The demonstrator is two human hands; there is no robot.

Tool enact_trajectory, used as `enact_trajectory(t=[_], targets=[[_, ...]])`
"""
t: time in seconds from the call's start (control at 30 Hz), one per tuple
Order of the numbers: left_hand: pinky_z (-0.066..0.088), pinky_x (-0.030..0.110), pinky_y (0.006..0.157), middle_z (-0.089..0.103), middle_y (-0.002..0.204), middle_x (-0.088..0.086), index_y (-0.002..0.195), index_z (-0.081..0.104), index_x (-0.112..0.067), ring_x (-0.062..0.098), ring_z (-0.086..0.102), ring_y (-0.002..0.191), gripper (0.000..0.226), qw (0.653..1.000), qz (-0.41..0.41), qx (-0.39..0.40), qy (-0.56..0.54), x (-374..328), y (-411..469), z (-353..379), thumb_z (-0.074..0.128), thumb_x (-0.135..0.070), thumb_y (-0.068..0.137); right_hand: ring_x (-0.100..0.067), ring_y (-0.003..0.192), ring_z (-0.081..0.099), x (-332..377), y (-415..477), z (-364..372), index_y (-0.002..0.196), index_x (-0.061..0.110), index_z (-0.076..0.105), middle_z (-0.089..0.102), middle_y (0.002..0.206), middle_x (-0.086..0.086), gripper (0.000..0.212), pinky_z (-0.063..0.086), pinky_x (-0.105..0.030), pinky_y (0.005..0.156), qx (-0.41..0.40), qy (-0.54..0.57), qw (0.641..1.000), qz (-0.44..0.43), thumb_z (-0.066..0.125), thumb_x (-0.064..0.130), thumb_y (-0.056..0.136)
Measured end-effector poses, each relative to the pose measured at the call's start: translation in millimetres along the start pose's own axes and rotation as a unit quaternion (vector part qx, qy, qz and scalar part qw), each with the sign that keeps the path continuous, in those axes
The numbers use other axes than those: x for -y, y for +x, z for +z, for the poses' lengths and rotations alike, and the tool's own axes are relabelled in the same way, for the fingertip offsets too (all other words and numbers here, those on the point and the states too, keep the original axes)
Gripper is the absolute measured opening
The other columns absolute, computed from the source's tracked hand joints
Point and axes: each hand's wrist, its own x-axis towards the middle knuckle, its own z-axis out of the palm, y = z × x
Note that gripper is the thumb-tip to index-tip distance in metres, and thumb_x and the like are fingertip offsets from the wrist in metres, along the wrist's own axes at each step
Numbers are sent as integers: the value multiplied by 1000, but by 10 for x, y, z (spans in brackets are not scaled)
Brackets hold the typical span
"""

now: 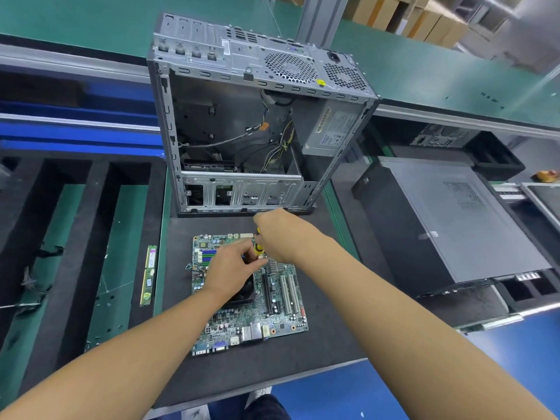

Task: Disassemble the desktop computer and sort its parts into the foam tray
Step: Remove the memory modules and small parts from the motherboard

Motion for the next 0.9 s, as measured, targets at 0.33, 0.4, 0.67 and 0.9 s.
enact_trajectory(t=[0.33,0.4,0.67,0.9], targets=[[53,32,69,66,78,-10,83,70,-17,5,59,71,21,999,-4,6,31,13,-8,23,79,-36,79,-29,76,54,64,-42,4,92,14,55,40,78,-6,29,44,-36,64,-20,-11,998,53,47,39,103],[52,33,68,65,78,-10,82,69,-16,4,58,71,21,999,-5,10,39,16,-4,27,77,-35,80,-33,82,55,106,-38,48,90,12,46,38,81,-7,18,42,-37,66,-36,-16,998,52,50,24,103],[45,30,56,55,64,-12,66,49,-26,3,52,64,32,999,-2,-3,39,26,-22,48,77,-37,78,-30,102,54,-55,-112,113,114,5,53,50,116,-13,27,44,-36,75,-12,-32,998,-56,57,0,88],[47,25,71,56,90,-19,95,57,-30,2,53,84,32,994,46,70,72,84,-27,17,63,-57,79,-33,98,58,-168,-123,229,113,10,57,53,114,-13,15,51,-46,87,-53,64,997,-7,51,15,100]])
